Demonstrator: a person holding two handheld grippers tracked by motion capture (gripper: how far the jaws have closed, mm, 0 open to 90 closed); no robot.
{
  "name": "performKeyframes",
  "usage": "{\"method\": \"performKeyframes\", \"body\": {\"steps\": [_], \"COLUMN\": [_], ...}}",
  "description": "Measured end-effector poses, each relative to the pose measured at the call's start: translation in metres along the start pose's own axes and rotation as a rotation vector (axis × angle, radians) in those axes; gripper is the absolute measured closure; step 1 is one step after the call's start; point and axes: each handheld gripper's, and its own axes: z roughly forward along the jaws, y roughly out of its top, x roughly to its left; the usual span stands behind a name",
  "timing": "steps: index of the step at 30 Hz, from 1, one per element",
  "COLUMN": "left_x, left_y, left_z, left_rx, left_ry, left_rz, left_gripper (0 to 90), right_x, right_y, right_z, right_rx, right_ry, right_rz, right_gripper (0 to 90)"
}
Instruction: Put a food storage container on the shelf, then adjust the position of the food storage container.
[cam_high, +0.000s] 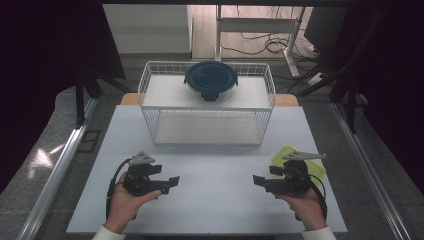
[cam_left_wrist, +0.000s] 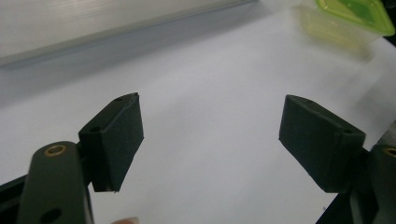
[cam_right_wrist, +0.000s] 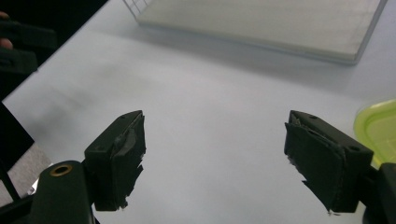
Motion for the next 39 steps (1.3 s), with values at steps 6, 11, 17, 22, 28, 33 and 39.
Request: {"method": "performKeyframes", "body": {"steps": [6,11,17,22,28,33,39], "left_x": [0.000,0.001,0.000,0.003,0.010,0.012,0.014], "left_y": [-0.004,-0.004,-0.004,-0.004,-0.009,-0.010,-0.012], "left_z": [0.000,-0.002,-0.005,0.000,0.002,0.002,0.003], "left_rx": [0.009,0.010,0.001,0.017,0.030,0.032,0.036], "left_ry": [-0.005,-0.001,-0.012,-0.024,-0.019,-0.027,-0.020], "left_rz": [0.014,0.007,0.008,0.007,-0.017,-0.022,-0.028], "left_gripper": [21.1,21.0,20.9,20.8,20.6,20.6,20.3], "right_x": [0.003,0.004,0.005,-0.004,-0.028,-0.048,-0.078], "right_y": [-0.002,-0.001,0.000,0.004,0.016,0.027,0.049], "right_z": [0.006,0.002,-0.009,-0.014,-0.020,-0.029,-0.031], "right_rx": [0.016,0.006,-0.023,-0.019,-0.003,-0.001,0.082], "right_ry": [0.000,-0.008,-0.023,-0.025,-0.091,-0.138,-0.214], "right_rz": [-0.006,-0.017,-0.011,0.011,0.037,0.060,0.032], "right_gripper": [22.2,24.8,29.6,34.8,43.5,48.7,55.6]}}
